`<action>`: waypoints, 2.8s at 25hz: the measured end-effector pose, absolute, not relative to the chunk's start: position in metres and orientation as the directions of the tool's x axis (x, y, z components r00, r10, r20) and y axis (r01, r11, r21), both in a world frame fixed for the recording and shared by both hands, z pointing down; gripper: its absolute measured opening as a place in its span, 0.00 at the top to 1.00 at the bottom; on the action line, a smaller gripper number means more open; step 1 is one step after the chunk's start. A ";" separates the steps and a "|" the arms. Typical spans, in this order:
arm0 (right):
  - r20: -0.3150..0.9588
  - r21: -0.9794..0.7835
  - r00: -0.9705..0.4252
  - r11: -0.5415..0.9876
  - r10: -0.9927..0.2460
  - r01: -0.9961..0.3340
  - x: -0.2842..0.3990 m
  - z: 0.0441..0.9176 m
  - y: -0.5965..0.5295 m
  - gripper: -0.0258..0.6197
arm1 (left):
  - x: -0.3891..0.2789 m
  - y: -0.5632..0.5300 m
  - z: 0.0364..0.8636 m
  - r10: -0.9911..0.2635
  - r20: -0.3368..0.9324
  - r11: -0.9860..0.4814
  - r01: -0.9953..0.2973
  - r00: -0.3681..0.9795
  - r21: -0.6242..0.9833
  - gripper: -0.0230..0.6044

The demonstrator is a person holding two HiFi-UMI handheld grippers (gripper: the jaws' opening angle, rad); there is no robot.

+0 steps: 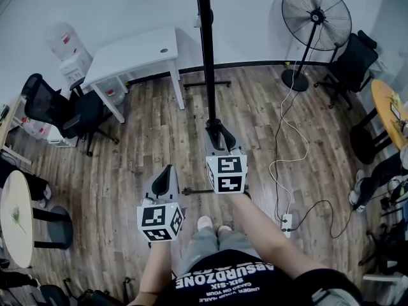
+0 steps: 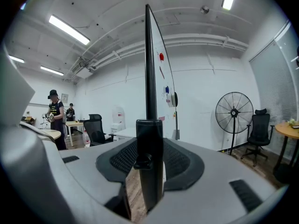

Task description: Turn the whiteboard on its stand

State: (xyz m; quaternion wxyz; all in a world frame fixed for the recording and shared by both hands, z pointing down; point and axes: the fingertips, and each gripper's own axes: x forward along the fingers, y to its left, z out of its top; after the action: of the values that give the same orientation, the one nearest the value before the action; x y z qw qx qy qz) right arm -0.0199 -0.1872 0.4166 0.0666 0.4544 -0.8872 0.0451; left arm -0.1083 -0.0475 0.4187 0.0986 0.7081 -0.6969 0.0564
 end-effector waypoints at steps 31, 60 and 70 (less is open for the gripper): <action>0.134 -0.021 -0.574 0.577 -0.808 -0.816 0.039 0.412 -0.083 0.71 | -0.069 0.041 0.427 -0.971 0.224 -0.071 -0.994 0.087 0.080 0.96; 0.157 -0.035 -0.542 0.544 -0.826 -0.839 0.095 0.413 0.002 0.70 | -0.036 0.188 0.446 -0.955 0.254 -0.137 -0.988 0.153 0.077 0.96; 0.137 -0.070 -0.540 0.535 -0.831 -0.842 0.116 0.409 0.021 0.69 | -0.046 0.192 0.438 -0.964 0.229 -0.120 -0.990 0.135 0.077 0.96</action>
State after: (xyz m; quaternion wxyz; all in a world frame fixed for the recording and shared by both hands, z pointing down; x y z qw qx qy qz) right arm 0.1159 0.0214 0.4091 0.0434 0.4778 -0.8751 0.0638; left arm -0.0463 0.1921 0.4382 0.1056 0.7459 -0.6548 0.0611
